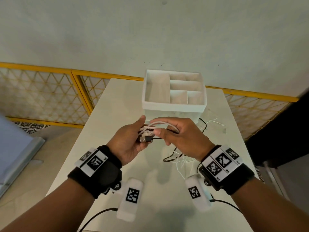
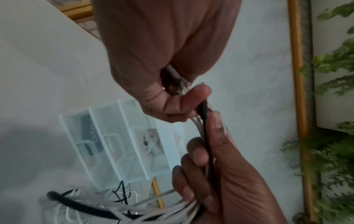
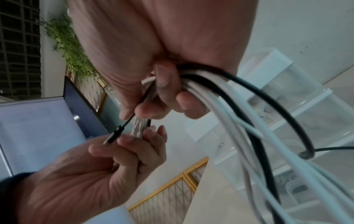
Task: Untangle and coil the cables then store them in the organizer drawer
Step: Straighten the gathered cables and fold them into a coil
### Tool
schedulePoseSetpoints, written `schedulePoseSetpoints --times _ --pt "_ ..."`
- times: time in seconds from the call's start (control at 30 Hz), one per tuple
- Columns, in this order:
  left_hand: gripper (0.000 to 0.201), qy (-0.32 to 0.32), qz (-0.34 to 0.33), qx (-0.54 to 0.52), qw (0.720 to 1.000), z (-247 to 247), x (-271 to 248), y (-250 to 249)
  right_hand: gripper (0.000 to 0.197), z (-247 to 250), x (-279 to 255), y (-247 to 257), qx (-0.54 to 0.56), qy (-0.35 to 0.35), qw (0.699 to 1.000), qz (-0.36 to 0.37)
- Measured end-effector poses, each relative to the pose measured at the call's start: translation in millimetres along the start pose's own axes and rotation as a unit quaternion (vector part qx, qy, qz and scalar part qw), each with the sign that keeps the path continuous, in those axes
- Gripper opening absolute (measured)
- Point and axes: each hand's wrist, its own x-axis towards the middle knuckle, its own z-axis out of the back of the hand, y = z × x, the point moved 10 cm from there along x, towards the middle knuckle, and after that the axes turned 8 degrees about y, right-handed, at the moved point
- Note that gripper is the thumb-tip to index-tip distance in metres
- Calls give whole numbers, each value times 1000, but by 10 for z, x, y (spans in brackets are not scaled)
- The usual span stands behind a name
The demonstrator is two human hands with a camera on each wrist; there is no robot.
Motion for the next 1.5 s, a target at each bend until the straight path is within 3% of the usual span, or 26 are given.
schedulePoseSetpoints --times 0.17,0.3,0.4,0.5,0.6,0.8,0.9,1.13,1.3,1.5 --pt "45 -19 11 31 999 -18 20 -50 44 39 -33 -91 32 -26 999 -1" --pt "49 -25 52 52 997 -35 25 58 35 63 -10 -140 45 -89 995 -7" --pt "53 14 96 -8 995 -99 7 209 26 117 0 -196 42 -134 990 -10" --pt "44 15 105 -70 992 -109 -21 242 20 96 -29 -175 27 -130 991 0" --pt "28 -17 75 -31 997 -73 -26 162 15 60 -57 -140 7 -122 992 13" --pt "24 -16 6 60 998 -147 -23 -42 29 38 -96 -93 -21 -124 992 23" --pt "22 -23 -25 83 996 -122 -17 -133 22 90 -117 -73 16 -143 989 35" --pt "24 -2 11 38 999 -59 -21 -83 15 85 -151 -177 -5 -115 993 13" --pt "22 38 33 18 999 -122 -42 -8 12 98 -150 -134 -68 -143 987 11" --pt "18 16 71 -96 993 -53 -30 115 16 63 -125 -232 10 -164 986 -1"
